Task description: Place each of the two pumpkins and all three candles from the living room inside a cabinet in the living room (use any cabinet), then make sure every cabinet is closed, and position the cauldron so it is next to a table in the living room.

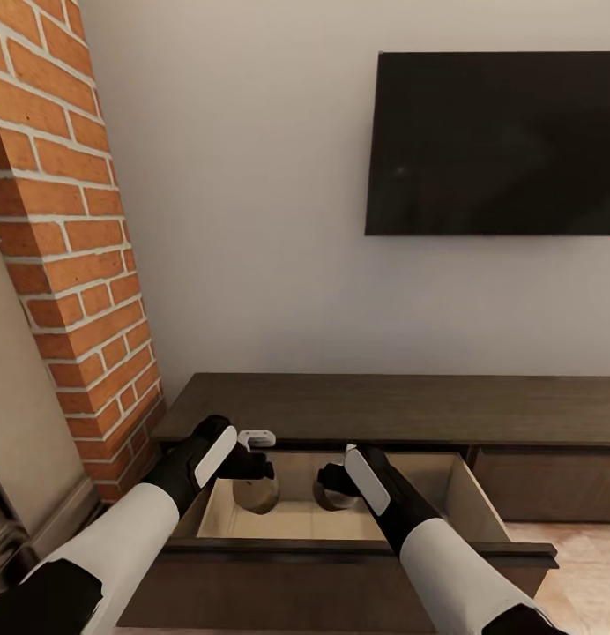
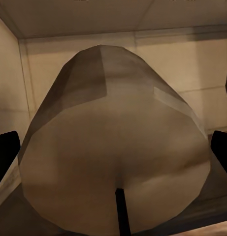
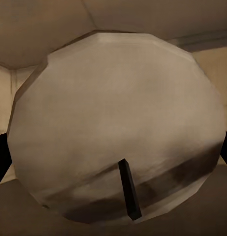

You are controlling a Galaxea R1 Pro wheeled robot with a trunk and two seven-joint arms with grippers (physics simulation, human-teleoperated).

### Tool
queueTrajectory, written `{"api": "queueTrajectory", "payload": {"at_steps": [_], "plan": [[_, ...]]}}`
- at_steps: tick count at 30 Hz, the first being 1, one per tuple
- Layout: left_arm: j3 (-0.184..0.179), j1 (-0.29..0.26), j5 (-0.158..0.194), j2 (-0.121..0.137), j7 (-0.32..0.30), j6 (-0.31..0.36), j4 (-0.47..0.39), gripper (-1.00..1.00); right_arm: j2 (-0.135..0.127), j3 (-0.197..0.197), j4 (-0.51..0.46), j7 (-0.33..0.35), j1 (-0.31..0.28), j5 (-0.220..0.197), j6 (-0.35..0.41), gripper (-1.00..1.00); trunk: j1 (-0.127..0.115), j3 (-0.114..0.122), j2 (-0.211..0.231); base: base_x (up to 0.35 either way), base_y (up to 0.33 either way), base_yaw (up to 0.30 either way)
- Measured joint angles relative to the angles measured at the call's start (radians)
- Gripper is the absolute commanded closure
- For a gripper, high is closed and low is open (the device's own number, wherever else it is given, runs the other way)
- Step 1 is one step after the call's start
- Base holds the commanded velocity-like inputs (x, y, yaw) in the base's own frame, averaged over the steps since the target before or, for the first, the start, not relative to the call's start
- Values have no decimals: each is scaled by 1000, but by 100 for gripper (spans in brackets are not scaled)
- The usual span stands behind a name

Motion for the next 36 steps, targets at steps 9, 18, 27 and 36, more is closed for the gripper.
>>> {"api": "queueTrajectory", "payload": {"at_steps": [9,18,27,36], "plan": [[-1,0,0,-1,2,-6,-2,100,0,5,3,4,-1,-7,-1,100,3,-23,-1,0,0,0],[-1,0,0,-2,4,-10,-3,100,0,29,-1,7,-1,-9,-1,100,7,-58,-3,0,0,0],[-1,1,0,-1,5,-13,-5,100,0,33,-2,8,-1,-45,-1,100,11,-93,-6,0,0,0],[-1,1,1,-1,5,-14,-9,100,0,83,-4,8,-1,-56,-2,100,13,-108,-6,0,0,0]]}}
